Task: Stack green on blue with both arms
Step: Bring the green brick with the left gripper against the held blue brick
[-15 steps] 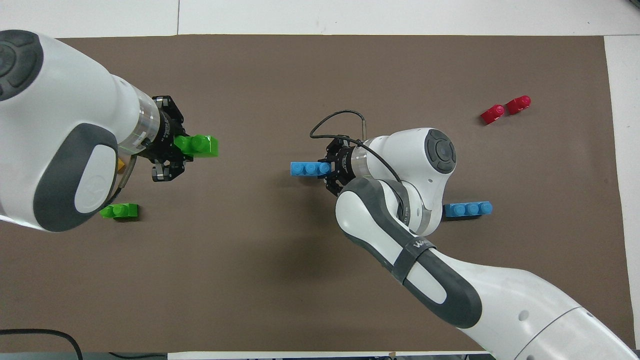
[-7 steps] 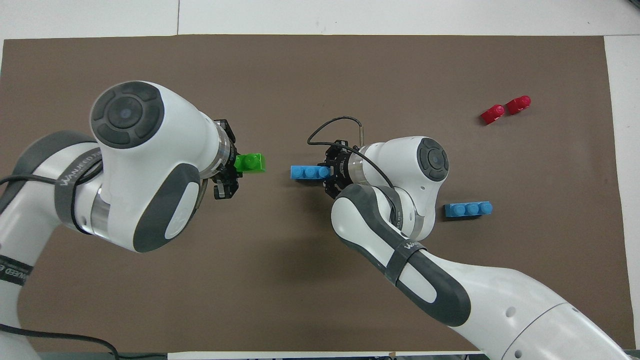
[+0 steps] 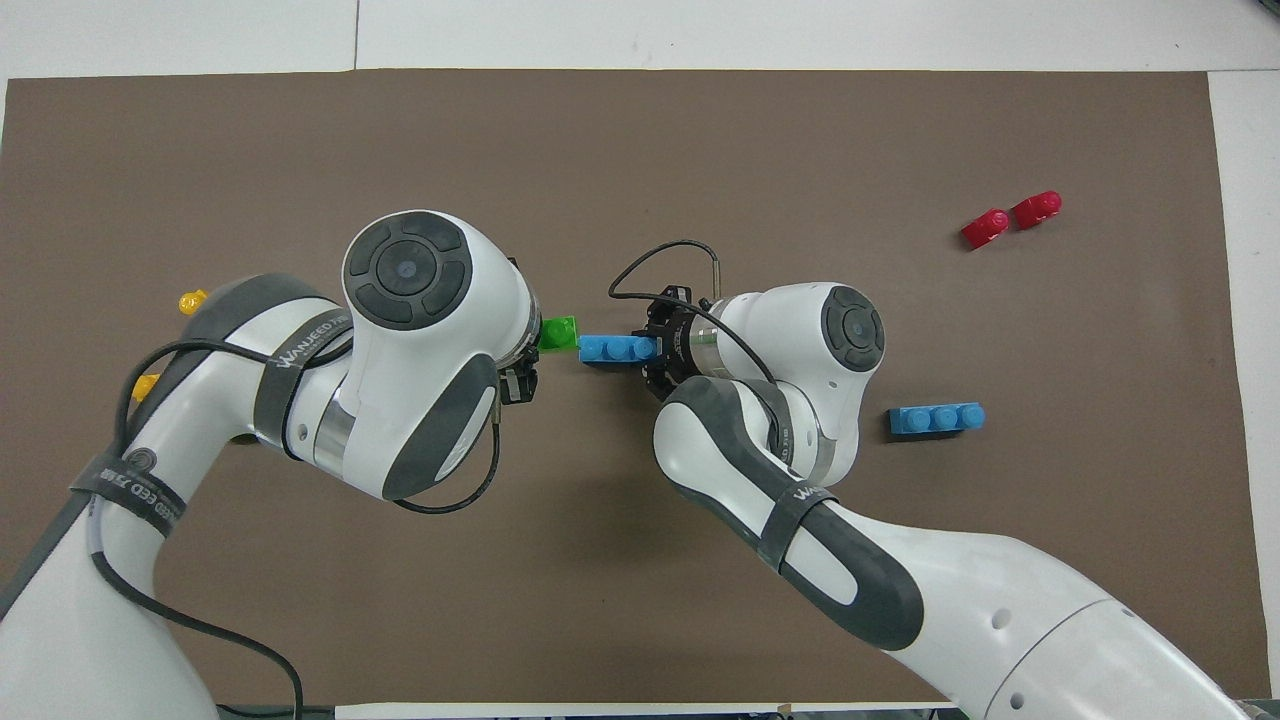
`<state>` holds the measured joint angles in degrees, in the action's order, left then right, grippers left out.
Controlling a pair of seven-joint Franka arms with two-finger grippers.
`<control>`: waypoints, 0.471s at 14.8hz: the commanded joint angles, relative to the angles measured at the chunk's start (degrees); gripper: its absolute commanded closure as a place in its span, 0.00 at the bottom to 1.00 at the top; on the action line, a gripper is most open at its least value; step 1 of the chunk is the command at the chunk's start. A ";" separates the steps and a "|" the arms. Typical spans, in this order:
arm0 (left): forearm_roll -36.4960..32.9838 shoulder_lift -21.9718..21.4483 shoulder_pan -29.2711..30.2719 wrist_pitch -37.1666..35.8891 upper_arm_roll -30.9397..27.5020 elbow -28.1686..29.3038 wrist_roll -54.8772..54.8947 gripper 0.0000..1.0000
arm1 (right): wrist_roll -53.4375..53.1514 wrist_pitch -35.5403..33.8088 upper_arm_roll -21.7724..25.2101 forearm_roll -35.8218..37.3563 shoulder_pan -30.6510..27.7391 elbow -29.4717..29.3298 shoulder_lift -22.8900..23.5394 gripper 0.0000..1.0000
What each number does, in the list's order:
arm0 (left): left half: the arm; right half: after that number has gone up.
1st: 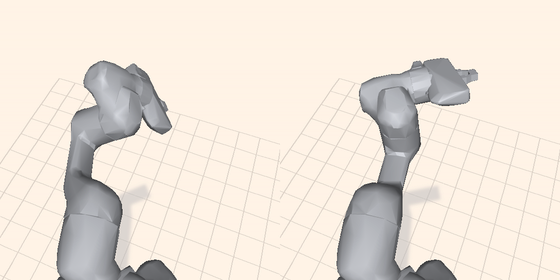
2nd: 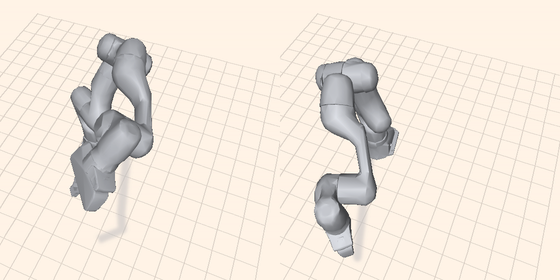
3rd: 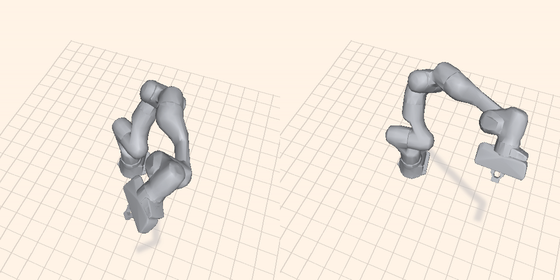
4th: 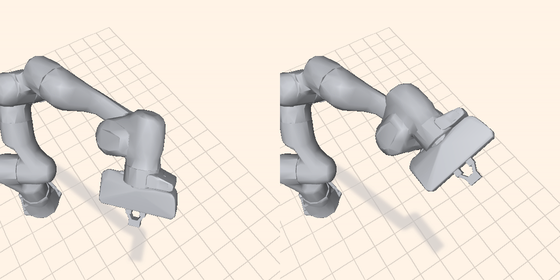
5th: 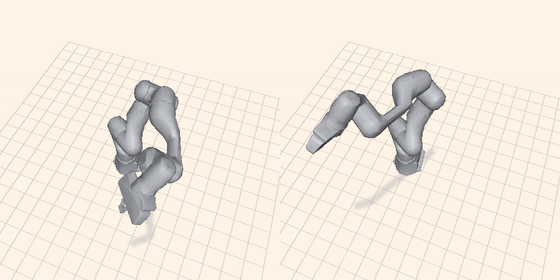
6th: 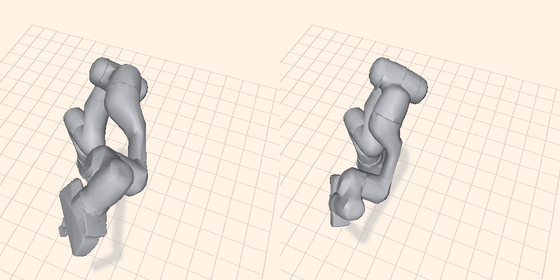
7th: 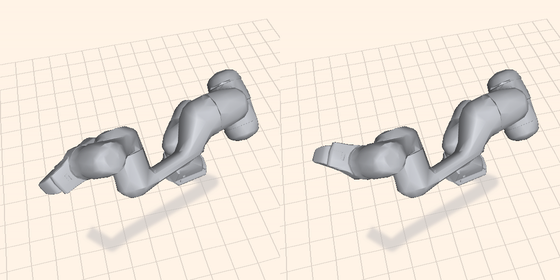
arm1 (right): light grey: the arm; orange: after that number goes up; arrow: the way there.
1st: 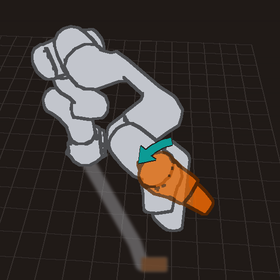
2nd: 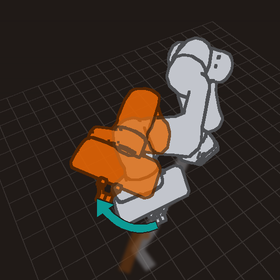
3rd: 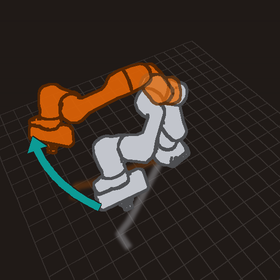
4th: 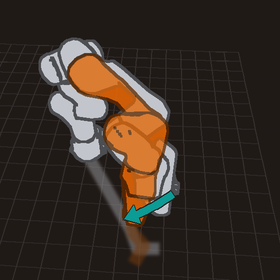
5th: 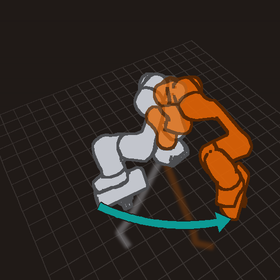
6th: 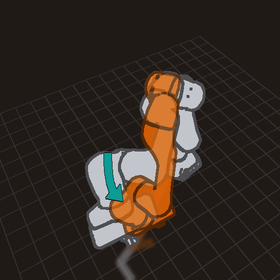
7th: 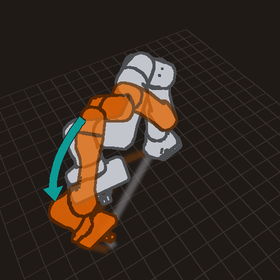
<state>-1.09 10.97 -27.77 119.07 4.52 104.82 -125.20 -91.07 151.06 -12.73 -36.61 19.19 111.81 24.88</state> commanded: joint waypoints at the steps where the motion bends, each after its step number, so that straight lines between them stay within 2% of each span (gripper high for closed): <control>1: -1.37 0.98 -1.67 3.35 -0.83 1.44 -3.03 1.00 | 0.10 1.78 -0.01 -1.28 0.41 0.34 0.69 1.00; 7: -4.71 5.81 -4.31 9.15 -0.83 1.88 -9.79 1.00 | 0.01 1.78 -0.01 -1.28 0.41 0.34 0.69 1.00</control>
<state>-3.96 15.29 -30.43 125.47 4.50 106.18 -132.00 -91.07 151.06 -12.73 -36.61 19.19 111.81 24.88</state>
